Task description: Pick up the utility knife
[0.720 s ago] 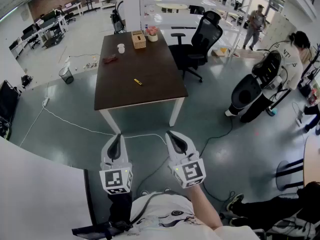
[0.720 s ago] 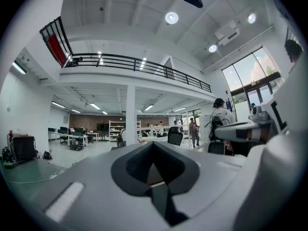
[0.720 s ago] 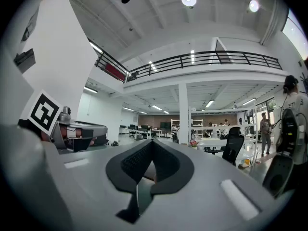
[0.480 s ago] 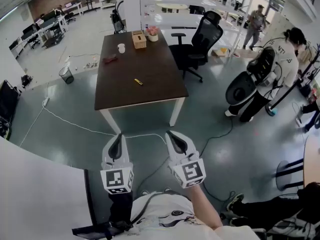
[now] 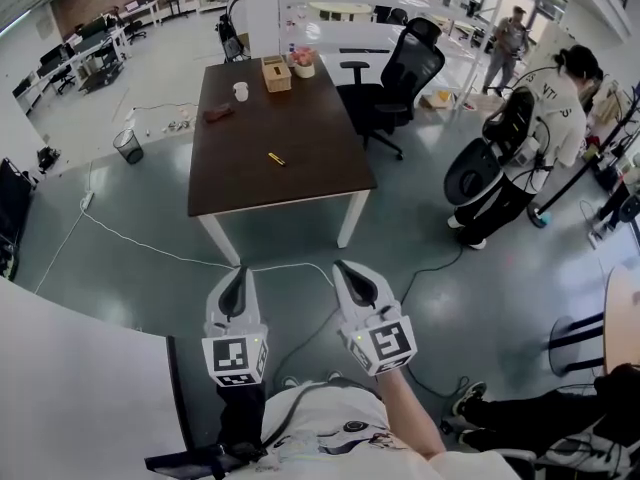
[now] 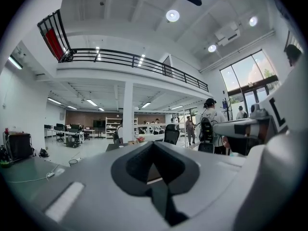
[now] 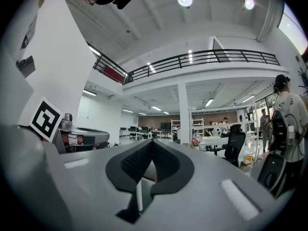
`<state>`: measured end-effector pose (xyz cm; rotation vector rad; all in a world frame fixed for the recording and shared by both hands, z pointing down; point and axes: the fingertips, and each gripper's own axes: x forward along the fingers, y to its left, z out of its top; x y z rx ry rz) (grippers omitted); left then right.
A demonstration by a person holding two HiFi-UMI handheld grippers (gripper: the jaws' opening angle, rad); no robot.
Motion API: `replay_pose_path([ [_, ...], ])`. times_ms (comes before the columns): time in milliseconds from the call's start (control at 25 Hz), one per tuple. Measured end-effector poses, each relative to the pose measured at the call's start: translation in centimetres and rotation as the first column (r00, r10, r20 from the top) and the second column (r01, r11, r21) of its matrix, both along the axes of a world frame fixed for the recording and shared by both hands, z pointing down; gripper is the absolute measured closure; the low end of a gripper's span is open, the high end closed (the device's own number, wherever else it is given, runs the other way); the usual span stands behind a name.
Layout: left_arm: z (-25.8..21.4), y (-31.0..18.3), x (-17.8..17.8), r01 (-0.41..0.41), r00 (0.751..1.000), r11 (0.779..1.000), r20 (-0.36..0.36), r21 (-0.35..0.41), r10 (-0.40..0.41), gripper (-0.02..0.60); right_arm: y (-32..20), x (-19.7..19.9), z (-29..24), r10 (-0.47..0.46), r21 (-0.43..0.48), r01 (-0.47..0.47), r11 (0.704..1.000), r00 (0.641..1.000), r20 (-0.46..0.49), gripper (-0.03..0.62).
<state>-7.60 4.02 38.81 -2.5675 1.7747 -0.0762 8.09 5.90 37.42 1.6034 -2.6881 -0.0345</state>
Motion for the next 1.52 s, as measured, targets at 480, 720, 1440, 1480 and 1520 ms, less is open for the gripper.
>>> replay_pose_path([
  [480,1.7,0.2,-2.9,-0.037,0.999,0.997,-0.007,-0.067,0.036,0.584,-0.7,-3.6,1.1,0.019,-0.051,-0.020,0.999,1.000,-0.007,0.594],
  [720,2.3,0.6,-3.8,-0.041,0.999,0.996,-0.005,-0.084,0.041,0.584,-0.3,-4.8,1.7,0.020,-0.072,-0.021,0.997,1.000,-0.010,0.592],
  [1440,1.9,1.2,-2.3,-0.033,0.999,0.998,-0.012,-0.061,0.032,0.584,0.2,-4.0,1.6,-0.020,-0.039,0.020,0.999,1.000,0.001,0.594],
  [1480,2.0,1.3,-2.3,-0.028,1.000,0.998,-0.013,-0.061,0.027,0.584,0.2,-3.9,1.6,-0.023,-0.038,0.023,0.999,1.000,0.002,0.594],
  [1520,2.1,1.4,-2.2,-0.023,1.000,0.998,-0.014,-0.062,0.022,0.584,0.3,-3.7,1.7,-0.025,-0.038,0.025,0.999,1.000,0.005,0.594],
])
